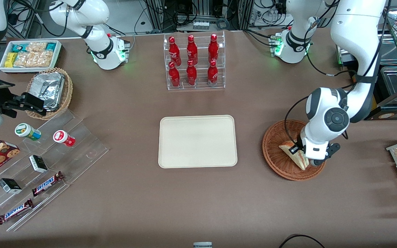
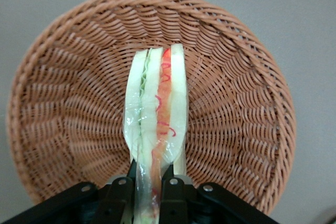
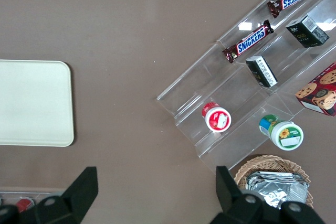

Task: Place sandwich from basket to tray
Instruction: 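Close the left gripper on the sandwich's upright edge, then lift the sandwich and carry it over the cream tray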

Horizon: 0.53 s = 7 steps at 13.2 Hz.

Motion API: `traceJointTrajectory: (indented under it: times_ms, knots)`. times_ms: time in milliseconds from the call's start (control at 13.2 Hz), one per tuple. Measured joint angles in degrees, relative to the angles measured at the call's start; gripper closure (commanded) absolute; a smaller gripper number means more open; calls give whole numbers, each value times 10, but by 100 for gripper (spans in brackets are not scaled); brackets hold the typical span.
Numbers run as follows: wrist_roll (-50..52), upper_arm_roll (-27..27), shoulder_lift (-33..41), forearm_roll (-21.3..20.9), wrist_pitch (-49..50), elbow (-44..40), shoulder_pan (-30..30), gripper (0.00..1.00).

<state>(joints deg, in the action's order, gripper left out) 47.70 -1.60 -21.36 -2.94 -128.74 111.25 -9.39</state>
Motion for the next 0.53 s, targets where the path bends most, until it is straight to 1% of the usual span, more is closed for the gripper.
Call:
traceJointTrajectory:
  times_ms: [303, 530]
  knots:
    - [0, -10, 6, -9, 147, -116, -21, 100]
    - [21, -59, 8, -10, 194, -184, -24, 100]
